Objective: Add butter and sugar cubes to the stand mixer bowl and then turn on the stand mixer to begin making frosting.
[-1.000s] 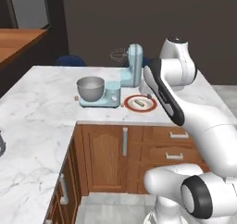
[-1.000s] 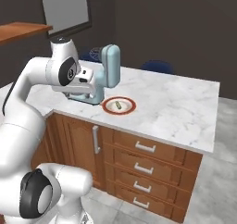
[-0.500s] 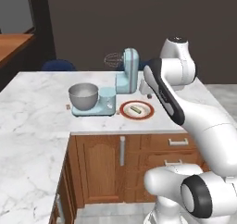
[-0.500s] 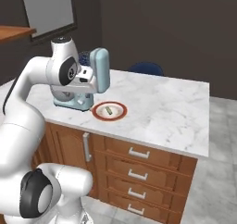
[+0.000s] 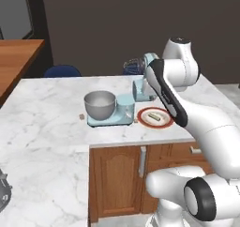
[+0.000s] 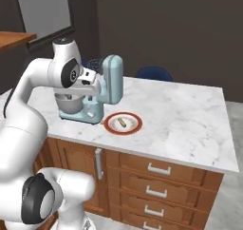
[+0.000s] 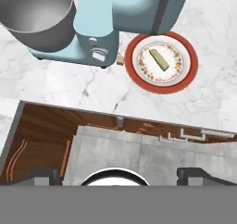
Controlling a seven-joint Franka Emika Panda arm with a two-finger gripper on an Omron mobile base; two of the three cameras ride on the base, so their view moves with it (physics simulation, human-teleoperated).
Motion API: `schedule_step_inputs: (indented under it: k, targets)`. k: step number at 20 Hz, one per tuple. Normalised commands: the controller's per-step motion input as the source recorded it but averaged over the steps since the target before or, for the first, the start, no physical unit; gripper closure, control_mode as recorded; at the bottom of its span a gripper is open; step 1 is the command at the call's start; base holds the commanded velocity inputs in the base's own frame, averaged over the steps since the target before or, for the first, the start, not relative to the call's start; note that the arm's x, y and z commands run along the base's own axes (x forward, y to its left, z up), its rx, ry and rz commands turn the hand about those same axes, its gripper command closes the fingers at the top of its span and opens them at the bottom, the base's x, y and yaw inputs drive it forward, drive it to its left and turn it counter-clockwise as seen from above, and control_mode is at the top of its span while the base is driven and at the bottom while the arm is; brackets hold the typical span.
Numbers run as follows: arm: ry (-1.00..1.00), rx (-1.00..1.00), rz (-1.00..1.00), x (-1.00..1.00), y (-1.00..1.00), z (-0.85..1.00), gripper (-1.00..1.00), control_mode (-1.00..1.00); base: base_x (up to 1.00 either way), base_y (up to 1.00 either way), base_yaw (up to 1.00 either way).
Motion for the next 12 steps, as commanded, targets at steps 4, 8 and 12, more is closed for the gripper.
schedule_step_inputs:
  k: [4, 8, 12]
  targets:
    - [0.0, 0.0, 0.0, 0.0, 0.0, 0.0, -1.0, 1.0, 0.44, 0.33, -0.14]
    - [0.0, 0.0, 0.0, 0.0, 0.0, 0.0, -1.0, 1.0, 0.47, 0.23, -0.14]
    - [0.0, 0.0, 0.0, 0.0, 0.0, 0.0, -1.0, 1.0, 0.48, 0.2, -0.12]
